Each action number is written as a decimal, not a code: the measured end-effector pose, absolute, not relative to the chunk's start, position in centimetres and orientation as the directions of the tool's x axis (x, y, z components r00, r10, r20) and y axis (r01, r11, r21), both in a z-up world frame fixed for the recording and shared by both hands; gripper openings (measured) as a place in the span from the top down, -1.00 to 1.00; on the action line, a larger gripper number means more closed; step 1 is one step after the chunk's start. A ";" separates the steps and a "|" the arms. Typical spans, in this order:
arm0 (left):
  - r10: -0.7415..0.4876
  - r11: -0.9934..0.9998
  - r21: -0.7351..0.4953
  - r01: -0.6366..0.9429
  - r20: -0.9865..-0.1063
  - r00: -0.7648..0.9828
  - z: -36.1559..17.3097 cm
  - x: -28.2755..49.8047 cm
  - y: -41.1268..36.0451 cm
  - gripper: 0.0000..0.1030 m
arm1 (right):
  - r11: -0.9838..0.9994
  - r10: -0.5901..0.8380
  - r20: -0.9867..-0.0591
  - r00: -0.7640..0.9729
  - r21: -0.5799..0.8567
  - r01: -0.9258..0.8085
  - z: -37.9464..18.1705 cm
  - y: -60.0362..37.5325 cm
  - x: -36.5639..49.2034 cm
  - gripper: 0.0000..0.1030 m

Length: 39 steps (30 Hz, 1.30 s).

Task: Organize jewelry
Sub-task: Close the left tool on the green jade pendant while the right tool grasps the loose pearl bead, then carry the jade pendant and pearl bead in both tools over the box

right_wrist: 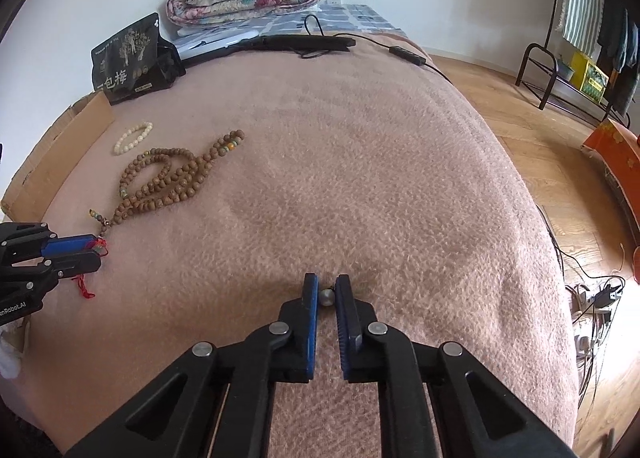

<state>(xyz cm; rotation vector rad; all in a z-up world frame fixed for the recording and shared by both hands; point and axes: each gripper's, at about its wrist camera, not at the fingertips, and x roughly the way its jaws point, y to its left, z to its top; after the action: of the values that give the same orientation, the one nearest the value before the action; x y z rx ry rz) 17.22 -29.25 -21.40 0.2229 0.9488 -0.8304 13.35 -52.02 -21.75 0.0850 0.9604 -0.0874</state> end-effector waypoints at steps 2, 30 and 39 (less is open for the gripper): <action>-0.538 0.676 -0.180 0.714 -0.783 0.313 -20.9 16.9 -28.9 0.74 | 0.993 -0.030 -0.813 0.582 0.042 0.111 -21.3 -52.0 12.8 0.87; -0.573 0.765 -0.222 0.605 -0.664 0.480 -13.4 17.8 -18.6 0.74 | 0.998 0.026 -0.711 0.702 0.064 0.027 -13.2 -47.3 10.1 0.88; -0.523 0.823 -0.208 0.529 -0.640 0.563 -11.9 19.6 -12.8 0.74 | 0.994 0.110 -0.676 0.729 0.081 -0.076 -11.0 -42.2 12.8 0.88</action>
<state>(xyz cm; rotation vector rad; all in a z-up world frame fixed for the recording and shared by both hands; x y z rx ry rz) 19.56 -12.78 -11.85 0.0081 0.7503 -0.6193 12.81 -42.17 -11.03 0.0488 0.7472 0.1026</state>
